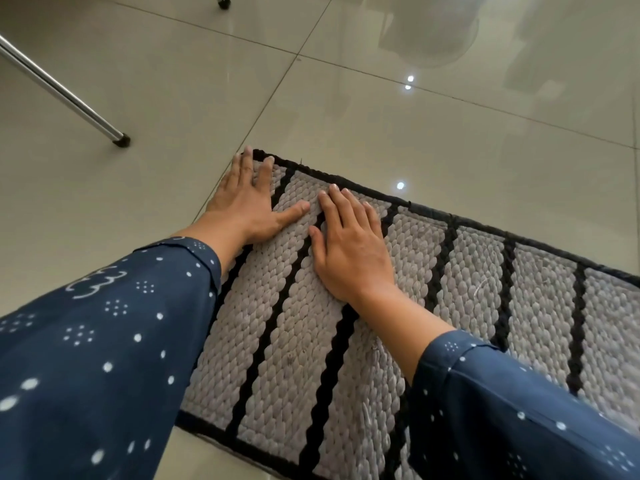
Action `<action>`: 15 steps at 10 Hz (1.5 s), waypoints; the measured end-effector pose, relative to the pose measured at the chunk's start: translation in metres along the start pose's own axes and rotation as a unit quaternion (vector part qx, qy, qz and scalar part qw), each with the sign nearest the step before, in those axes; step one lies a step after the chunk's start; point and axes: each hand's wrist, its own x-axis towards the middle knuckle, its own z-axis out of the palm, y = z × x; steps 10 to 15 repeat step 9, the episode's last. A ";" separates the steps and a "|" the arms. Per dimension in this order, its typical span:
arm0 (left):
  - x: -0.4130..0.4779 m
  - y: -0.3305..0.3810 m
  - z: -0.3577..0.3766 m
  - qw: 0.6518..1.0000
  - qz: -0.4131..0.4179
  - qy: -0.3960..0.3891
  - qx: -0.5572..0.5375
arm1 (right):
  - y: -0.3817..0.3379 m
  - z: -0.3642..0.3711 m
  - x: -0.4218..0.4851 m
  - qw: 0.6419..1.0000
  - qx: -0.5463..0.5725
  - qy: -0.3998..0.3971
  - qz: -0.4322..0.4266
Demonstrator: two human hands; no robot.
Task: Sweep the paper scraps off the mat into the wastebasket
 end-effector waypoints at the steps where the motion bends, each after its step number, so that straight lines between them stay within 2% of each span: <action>1: 0.002 -0.002 0.000 1.000 -0.001 0.005 0.022 | 0.000 0.000 0.000 1.000 -0.002 0.001 0.001; 4: -0.004 0.005 -0.003 0.998 -0.030 0.002 0.053 | -0.001 0.001 0.002 1.000 -0.013 0.000 0.000; 5: -0.021 0.008 0.003 0.999 -0.019 0.038 0.031 | -0.002 0.000 0.001 1.000 -0.018 -0.005 0.000; 7: -0.071 -0.005 0.017 0.998 -0.007 0.056 -0.021 | -0.006 -0.009 0.004 0.997 -0.037 -0.060 0.012; 9: -0.119 -0.013 0.011 0.997 -0.005 0.079 -0.009 | -0.036 -0.044 -0.019 0.995 -0.033 -0.095 -0.014; 15: -0.119 -0.013 0.011 0.997 -0.005 0.079 -0.009 | -0.036 -0.044 -0.019 0.995 -0.033 -0.095 -0.014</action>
